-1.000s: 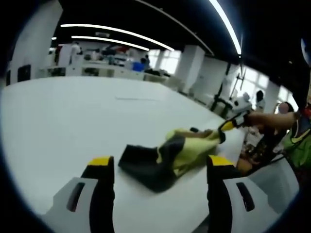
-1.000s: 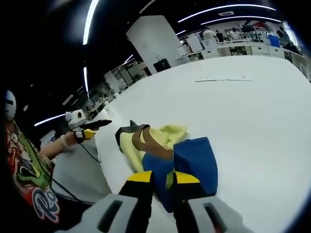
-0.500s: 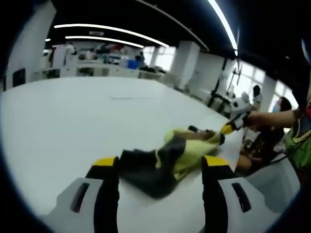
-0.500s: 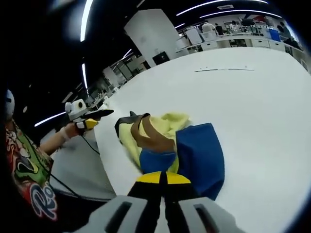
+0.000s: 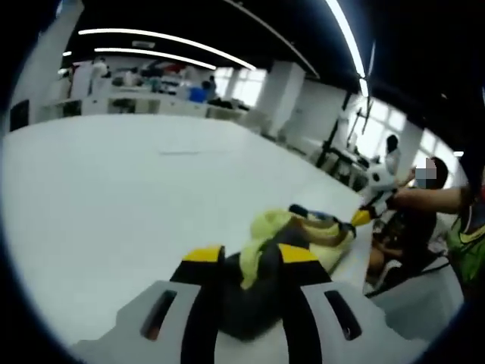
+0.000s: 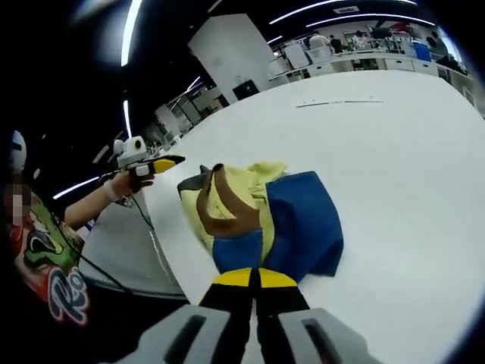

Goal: Fold the garment on the visible template until the final outline fits inside the template.

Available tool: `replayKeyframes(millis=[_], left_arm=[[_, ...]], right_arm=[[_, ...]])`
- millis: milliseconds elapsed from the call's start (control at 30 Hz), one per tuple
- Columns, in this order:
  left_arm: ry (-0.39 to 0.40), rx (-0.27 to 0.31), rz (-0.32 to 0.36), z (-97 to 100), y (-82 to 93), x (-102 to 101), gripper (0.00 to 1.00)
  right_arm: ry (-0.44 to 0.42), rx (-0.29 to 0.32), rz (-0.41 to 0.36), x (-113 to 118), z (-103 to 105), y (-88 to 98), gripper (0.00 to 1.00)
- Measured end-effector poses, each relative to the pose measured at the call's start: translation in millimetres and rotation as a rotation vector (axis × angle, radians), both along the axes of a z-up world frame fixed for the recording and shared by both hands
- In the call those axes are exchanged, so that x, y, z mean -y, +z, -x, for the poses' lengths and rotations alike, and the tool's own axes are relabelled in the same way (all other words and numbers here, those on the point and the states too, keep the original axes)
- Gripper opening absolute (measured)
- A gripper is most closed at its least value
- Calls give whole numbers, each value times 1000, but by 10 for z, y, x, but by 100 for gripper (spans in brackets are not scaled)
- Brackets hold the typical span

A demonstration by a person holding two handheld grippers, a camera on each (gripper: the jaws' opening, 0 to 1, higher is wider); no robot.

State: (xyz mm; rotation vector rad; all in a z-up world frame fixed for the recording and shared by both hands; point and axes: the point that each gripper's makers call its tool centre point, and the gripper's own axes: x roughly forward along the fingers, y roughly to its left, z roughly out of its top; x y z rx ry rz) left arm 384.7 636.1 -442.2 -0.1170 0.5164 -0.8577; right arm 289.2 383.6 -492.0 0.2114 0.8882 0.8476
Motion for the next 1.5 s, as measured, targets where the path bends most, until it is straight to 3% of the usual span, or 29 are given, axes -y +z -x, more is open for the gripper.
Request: replayKeyframes(millis=[167,233,367,500,667,867,1000,1100,1333,1500], left_arm=[[-166,-46,-99,110,-265,256,19],[-197,-51,-119,118,-337,321,19],[-207,-58,-116,31,-355,362,18],[-176,-108,-13,-110,-253,427,15],[-267,-180,-47,-4,-443,528,10],[-287,-207,-39,8,-499,594,21],[-319,-261,-16,65,-538,644,22],[-322,-263,-47,72,-609,638,23],[-321,-283,-33,111,-596,634,17],[-305,-294,-27,117,-577,583,6]], right_arm=[[-3,1,-1,1,-18,-4,0],[-1,2,-1,0,-20,-3,0],[4,-2,-1,12,-11,-15,0],[-1,-3,-5,51,-16,-43,0],[-6,-6,-8,79,-31,-69,0],[-14,-3,-12,105,-46,-74,0],[-21,-3,-15,111,-50,-81,0],[-22,-3,-15,108,-43,-87,0],[-24,-5,-16,111,-29,-111,0],[-25,-3,-17,105,-27,-110,0]])
